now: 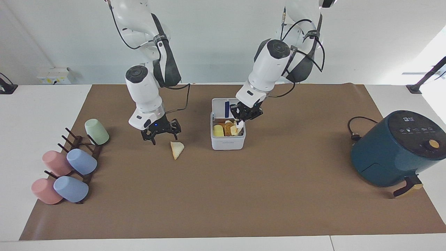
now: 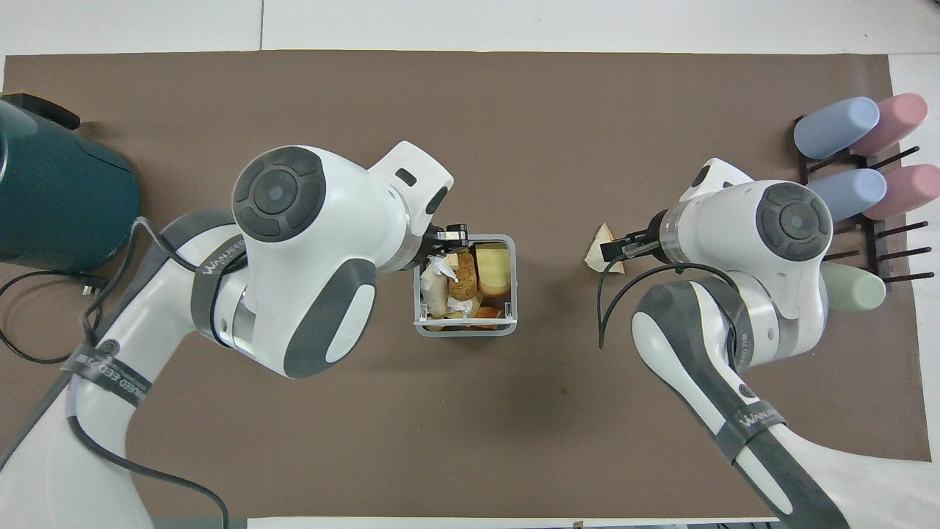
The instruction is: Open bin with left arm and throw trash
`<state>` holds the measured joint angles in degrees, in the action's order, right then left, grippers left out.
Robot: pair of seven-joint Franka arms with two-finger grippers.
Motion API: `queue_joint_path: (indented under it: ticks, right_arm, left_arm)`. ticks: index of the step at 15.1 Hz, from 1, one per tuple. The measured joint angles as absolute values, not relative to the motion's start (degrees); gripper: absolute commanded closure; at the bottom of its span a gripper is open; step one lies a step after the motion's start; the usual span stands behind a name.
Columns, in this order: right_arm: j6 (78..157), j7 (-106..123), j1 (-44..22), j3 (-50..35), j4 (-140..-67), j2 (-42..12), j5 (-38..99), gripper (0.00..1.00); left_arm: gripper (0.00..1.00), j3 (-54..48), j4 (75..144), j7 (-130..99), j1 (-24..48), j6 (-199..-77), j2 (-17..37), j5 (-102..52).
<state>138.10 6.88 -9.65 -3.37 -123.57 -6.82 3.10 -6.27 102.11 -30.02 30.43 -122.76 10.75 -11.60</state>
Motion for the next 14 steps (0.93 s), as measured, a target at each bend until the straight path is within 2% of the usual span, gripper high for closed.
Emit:
queue_joint_path:
  ticks: [4,13,14]
  right_arm:
    - [138.41,19.53,-10.13,-3.32,-125.84,-6.95,3.12,0.0]
    - [142.58,33.64,-11.2,-3.2,-128.24,-9.66,3.12,0.0]
    - [143.13,34.45,-11.11,-3.2,-128.45,-9.96,3.12,0.0]
  left_arm:
    - [1.0,-6.28,105.82,-30.22,33.11,-129.08,12.35,-11.6]
    - [1.0,-6.22,107.93,-28.48,35.48,-129.66,12.9,-11.6]
    - [0.89,-6.22,108.07,-28.43,35.73,-129.67,12.9,-11.6]
